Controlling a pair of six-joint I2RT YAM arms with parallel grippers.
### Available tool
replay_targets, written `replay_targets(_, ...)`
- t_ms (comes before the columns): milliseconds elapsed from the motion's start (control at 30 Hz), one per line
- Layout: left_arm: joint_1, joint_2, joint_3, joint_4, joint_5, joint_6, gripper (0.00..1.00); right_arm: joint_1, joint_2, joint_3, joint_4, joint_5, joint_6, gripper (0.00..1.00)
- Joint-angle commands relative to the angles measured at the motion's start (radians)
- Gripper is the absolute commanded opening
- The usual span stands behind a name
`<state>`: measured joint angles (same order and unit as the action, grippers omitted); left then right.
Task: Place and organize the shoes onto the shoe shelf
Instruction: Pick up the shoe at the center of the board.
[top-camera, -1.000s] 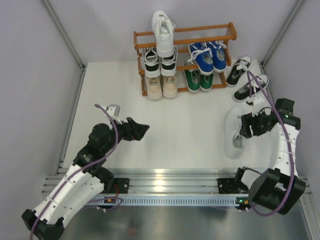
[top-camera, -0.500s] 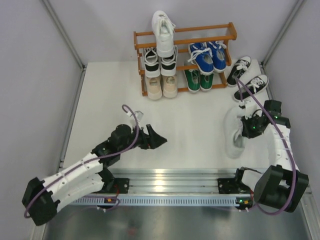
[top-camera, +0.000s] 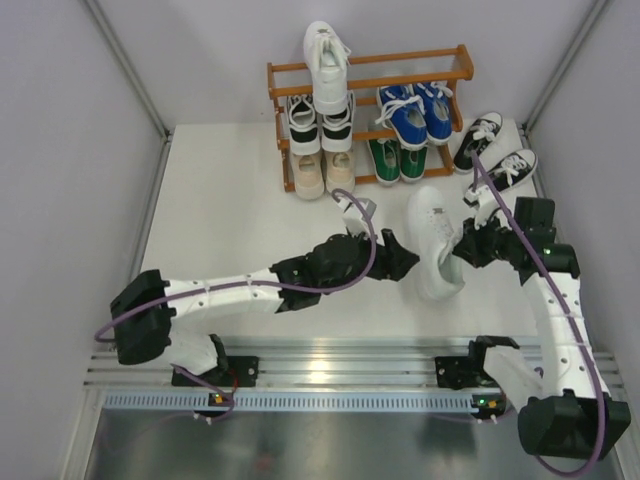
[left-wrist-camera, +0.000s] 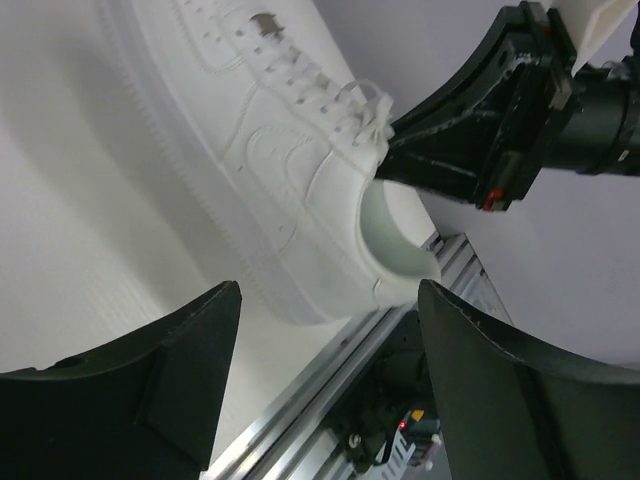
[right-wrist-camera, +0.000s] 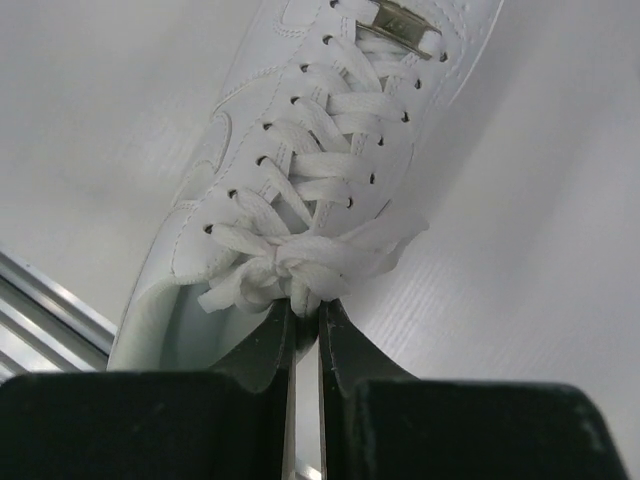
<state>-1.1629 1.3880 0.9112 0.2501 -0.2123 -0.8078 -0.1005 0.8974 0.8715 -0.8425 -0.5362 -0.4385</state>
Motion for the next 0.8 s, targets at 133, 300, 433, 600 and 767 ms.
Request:
replay_targets(133, -0.06, 0.167, 0.149, 0.144, -0.14, 0.18, 0.73, 0.068, -0.032, 0.055, 0.191, -0.123, 0.195, 0.0)
replay_targets(300, -0.081, 0.236, 0.196, 0.156, -0.185, 0.294, 0.7, 0.087, -0.038, 0.057, 0.203, -0.146, 0.224, 0.0)
replay_targets(433, -0.112, 0.284, 0.221, 0.158, -0.243, 0.363, 0.7, 0.09, -0.052, 0.043, 0.212, -0.159, 0.231, 0.0)
replay_targets(600, -0.127, 0.304, 0.242, 0.186, -0.285, 0.453, 0.7, 0.093, -0.066, 0.029, 0.212, -0.157, 0.23, 0.0)
replay_targets(767, -0.129, 0.304, 0.262, 0.199, -0.329, 0.51, 0.7, 0.093, -0.078, 0.024, 0.212, -0.151, 0.227, 0.0)
